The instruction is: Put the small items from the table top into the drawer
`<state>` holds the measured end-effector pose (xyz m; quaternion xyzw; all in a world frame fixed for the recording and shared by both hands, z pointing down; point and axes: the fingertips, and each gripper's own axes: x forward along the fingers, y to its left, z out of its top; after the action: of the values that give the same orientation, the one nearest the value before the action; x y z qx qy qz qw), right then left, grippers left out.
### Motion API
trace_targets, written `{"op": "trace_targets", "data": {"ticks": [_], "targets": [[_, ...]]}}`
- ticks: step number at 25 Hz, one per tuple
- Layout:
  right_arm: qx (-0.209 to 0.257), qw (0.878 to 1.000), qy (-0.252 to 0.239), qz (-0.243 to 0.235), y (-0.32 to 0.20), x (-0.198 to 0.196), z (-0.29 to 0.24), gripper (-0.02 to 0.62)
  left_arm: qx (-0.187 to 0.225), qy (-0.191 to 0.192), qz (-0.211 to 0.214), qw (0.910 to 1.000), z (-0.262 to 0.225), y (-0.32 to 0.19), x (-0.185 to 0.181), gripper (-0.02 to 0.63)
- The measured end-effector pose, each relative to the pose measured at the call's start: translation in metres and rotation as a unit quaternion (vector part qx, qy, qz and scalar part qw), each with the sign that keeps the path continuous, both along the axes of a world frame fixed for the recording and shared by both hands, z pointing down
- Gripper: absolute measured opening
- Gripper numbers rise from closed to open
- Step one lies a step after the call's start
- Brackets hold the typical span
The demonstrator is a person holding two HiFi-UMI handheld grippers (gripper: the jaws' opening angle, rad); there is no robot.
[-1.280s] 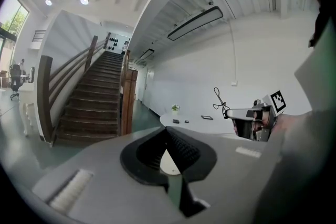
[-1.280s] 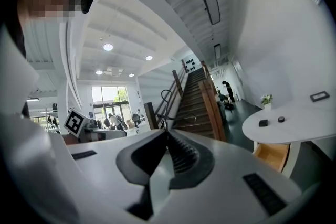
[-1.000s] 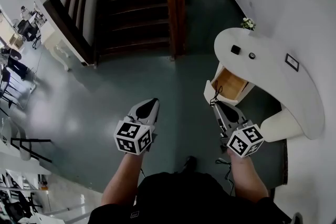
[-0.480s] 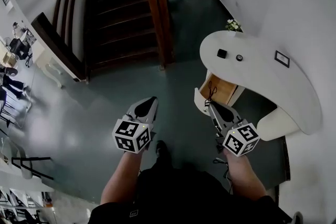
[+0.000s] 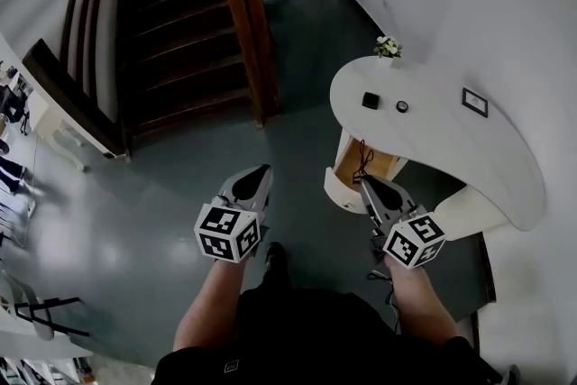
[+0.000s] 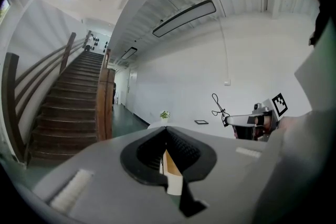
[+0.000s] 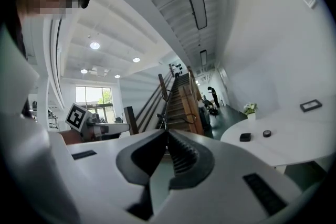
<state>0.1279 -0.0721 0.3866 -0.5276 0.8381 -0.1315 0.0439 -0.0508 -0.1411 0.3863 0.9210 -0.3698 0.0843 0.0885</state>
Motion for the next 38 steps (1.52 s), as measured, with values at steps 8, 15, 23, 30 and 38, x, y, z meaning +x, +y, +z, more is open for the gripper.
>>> {"op": "trace_targets", "data": {"ticks": [8,15,23,30,38], "targets": [[-0.024,0.999,0.017,0.031,-0.078,-0.029,0.005,0.025,-0.012,0.013,0.041,0.999,0.012,-0.09,-0.017,0.011],[-0.04,0.996,0.031,0.067,-0.143,-0.051,0.007,0.025,-0.024,0.017,0.075,0.9967,0.026,-0.164,-0.036,0.011],[-0.063,0.991,0.037,0.111,-0.168,-0.057,0.014,0.025,-0.042,0.02,0.123,0.9914,0.038,-0.204,-0.032,0.011],[-0.078,0.988,0.022,0.132,-0.172,-0.026,0.032,0.025,-0.056,0.0,0.154,0.9865,0.053,-0.208,0.005,0.011],[-0.089,0.987,0.028,0.134,-0.173,0.021,0.054,0.025,-0.064,-0.021,0.166,0.9838,0.066,-0.208,0.061,0.011]]}}
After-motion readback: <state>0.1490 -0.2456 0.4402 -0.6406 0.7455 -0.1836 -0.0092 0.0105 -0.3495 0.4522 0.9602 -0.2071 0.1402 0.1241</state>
